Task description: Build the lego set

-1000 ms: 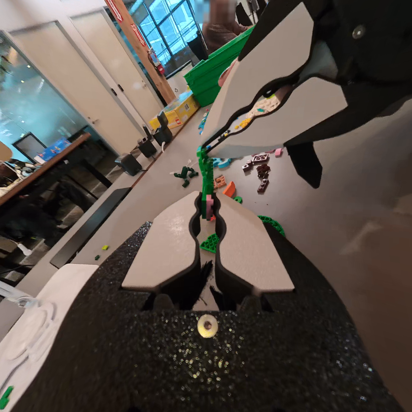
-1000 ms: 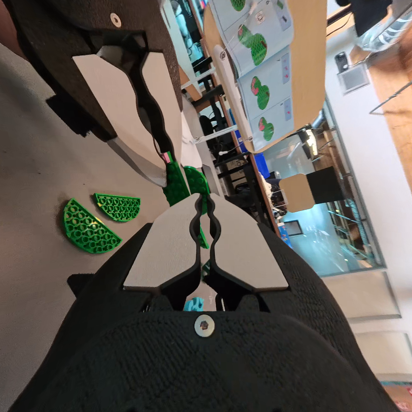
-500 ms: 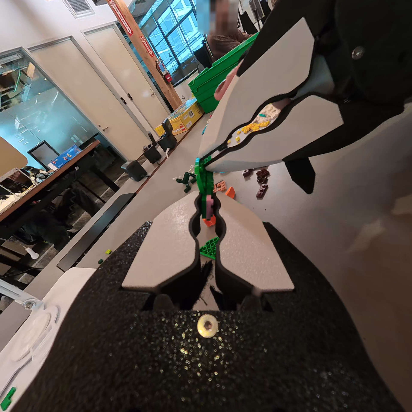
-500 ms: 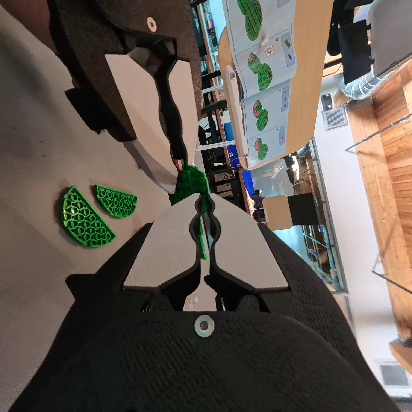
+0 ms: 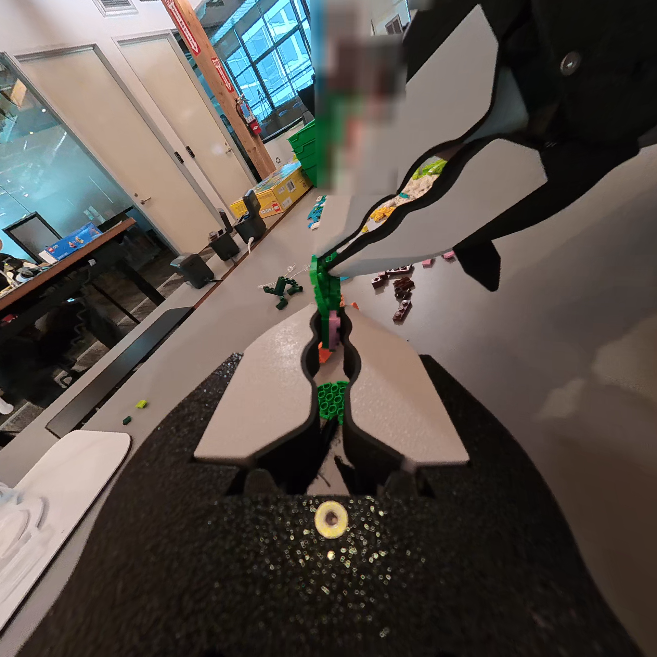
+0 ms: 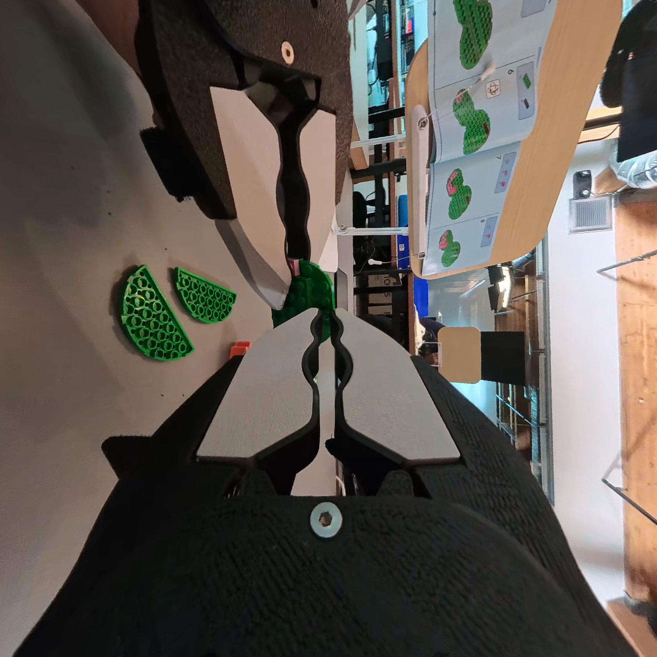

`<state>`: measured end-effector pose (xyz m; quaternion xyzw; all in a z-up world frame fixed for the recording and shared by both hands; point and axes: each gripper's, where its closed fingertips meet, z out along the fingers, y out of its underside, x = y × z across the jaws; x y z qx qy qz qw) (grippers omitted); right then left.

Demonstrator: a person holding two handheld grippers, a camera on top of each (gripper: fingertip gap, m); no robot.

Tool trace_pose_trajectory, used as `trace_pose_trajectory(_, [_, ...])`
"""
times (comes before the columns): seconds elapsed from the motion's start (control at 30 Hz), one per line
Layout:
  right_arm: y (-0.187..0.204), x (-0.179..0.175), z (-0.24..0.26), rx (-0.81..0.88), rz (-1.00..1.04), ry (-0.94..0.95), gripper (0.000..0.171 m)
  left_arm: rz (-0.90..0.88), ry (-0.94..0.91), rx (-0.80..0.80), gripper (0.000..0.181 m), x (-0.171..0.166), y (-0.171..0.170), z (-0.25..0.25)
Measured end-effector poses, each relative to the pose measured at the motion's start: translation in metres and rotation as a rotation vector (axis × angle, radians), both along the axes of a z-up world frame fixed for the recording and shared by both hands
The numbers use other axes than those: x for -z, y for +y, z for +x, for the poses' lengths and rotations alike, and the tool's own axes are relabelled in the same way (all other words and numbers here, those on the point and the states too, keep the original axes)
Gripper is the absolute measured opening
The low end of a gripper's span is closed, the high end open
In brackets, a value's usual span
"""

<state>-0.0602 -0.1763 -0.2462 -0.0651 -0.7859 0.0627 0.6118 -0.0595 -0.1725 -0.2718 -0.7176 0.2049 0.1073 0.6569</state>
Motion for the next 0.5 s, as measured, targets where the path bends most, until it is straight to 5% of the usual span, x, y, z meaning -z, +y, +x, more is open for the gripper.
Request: trace_pose_trajectory(0.5, [-0.002, -0.004, 0.012, -0.064, -0.129, -0.146, 0.008, -0.013, 0.006, 0.034, 0.008, 0.002, -0.001, 0.003])
